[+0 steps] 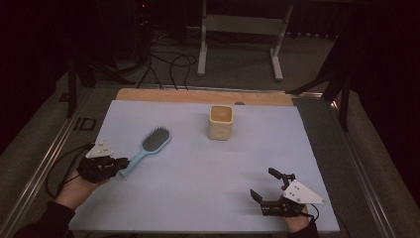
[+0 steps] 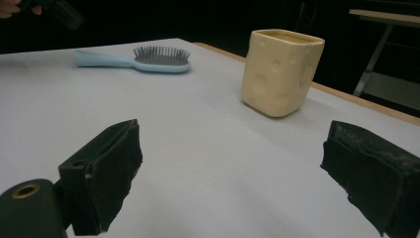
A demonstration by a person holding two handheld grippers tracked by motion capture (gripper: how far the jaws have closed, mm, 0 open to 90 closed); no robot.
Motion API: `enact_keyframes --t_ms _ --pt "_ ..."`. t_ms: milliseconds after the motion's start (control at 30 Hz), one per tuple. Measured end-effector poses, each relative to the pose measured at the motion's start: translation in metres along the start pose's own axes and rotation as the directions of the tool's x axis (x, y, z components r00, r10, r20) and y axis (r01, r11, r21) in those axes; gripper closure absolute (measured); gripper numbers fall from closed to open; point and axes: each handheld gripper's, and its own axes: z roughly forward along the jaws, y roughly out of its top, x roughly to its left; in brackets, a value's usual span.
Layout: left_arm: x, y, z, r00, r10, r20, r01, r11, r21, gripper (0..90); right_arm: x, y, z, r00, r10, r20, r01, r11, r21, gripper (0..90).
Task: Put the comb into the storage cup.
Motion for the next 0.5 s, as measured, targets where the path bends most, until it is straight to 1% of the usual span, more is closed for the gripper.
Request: enact_keyframes --t_ms 33,67,133,167,267,300,333,367,400,433,467,500 --pt "0.001 0.002 -0.002 1.0 0.001 -0.001 -0.001 1.0 0.006 78.0 0.0 0.0 0.0 1.0 0.003 0.0 -0.003 1.0 0.001 7.9" --pt "0.001 0.003 -0.002 1.0 -0.003 -0.004 0.003 0.9999 0.01 73.5 0.0 0.0 0.0 1.0 0.003 -0.001 -0.003 1.0 0.0 7.9" --pt "0.001 0.005 -0.003 1.0 0.002 -0.005 -0.002 0.9999 0.016 69.2 0.0 0.0 0.0 1.0 -0.002 0.0 0.002 1.0 -0.001 7.9" --pt "0.001 0.006 -0.003 1.0 0.003 -0.006 -0.003 0.9997 0.023 64.8 0.0 0.0 0.0 1.0 -0.002 -0.001 0.002 1.0 0.0 7.9" --pt "-0.001 0.011 -0.003 0.9993 0.025 -0.028 -0.023 0.9987 0.046 49.5 0.0 0.0 0.0 1.0 -0.003 -0.002 0.003 1.0 0.0 8.0" --pt "-0.001 0.011 -0.003 0.9993 0.025 -0.028 -0.023 0.9987 0.046 40.9 0.0 0.0 0.0 1.0 -0.003 -0.002 0.003 1.0 0.0 8.0" --pt "-0.001 0.014 -0.003 0.9993 0.022 -0.032 -0.02 0.9988 0.045 40.9 0.0 0.0 0.0 1.0 -0.005 -0.003 0.005 1.0 0.0 7.9" --pt "-0.001 0.014 -0.003 0.9993 0.022 -0.032 -0.02 0.9988 0.045 33.8 0.0 0.0 0.0 1.0 -0.005 -0.003 0.005 1.0 0.0 7.9" --pt "-0.001 0.016 -0.003 0.9991 0.029 -0.03 -0.028 0.998 0.057 33.8 0.0 0.0 0.0 1.0 -0.002 -0.002 0.002 1.0 -0.001 7.9" --pt "-0.002 0.017 -0.003 0.9992 0.033 -0.022 -0.031 0.9977 0.06 27.0 0.0 0.0 0.0 1.0 -0.003 -0.002 0.003 1.0 0.001 7.9" --pt "-0.002 0.018 -0.003 0.9993 0.036 -0.01 -0.035 0.9973 0.064 25.1 0.0 0.0 0.001 1.0 -0.002 -0.002 0.002 1.0 0.0 7.9" --pt "-0.002 0.02 -0.003 0.9992 0.039 -0.01 -0.038 0.9969 0.069 22.8 0.0 0.0 0.001 1.0 -0.003 -0.002 0.003 1.0 0.0 7.9"
